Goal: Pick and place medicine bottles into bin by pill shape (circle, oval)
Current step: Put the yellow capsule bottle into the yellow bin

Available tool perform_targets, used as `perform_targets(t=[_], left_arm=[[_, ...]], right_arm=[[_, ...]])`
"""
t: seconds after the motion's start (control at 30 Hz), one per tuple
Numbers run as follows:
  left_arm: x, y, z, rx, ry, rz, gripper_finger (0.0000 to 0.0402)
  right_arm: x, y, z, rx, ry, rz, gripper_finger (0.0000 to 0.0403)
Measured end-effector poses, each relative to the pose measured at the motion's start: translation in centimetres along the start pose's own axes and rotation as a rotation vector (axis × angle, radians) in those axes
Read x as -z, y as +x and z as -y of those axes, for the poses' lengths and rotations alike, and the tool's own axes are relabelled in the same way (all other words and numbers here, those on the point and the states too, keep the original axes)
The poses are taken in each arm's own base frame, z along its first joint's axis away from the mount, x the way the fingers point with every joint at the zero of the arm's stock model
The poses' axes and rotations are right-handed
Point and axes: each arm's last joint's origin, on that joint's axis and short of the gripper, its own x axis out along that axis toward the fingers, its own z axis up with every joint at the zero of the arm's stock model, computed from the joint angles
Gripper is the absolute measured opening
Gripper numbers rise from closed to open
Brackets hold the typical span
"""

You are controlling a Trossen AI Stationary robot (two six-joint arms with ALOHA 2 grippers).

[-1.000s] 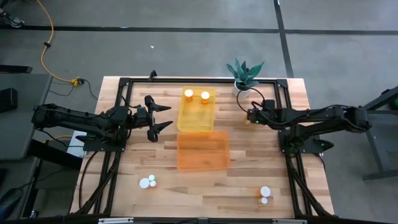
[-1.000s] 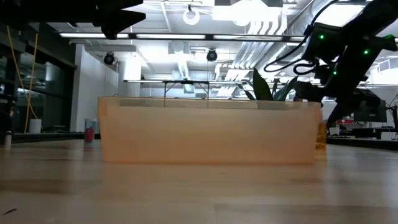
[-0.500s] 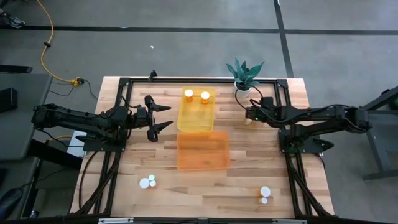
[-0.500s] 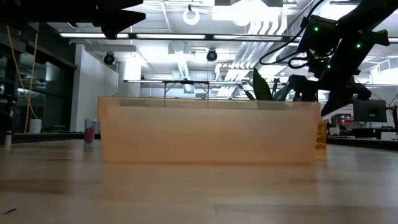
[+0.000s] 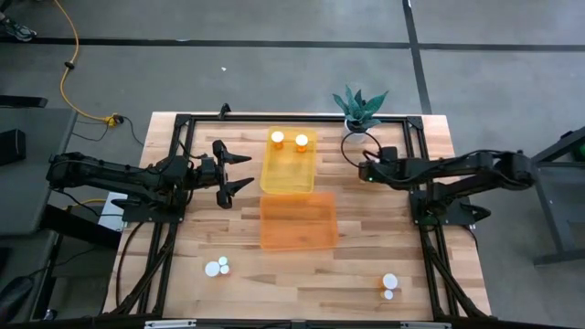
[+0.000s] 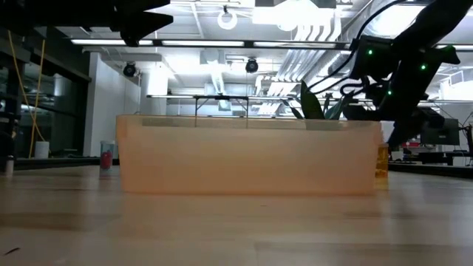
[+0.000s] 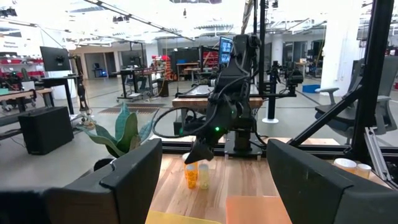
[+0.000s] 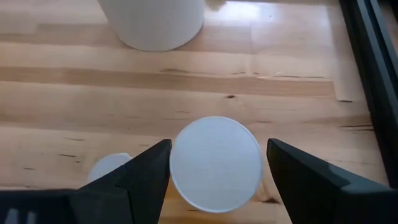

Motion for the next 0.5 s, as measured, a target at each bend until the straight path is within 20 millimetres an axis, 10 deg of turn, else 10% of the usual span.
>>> perform_targets(t=[0.5], left_arm=[[0.0,0.0,0.0,0.0,0.0,0.0,0.028]], right_arm=[[0.12,0.3,-0.06,0.029,-0.012,0.027,0.0239]])
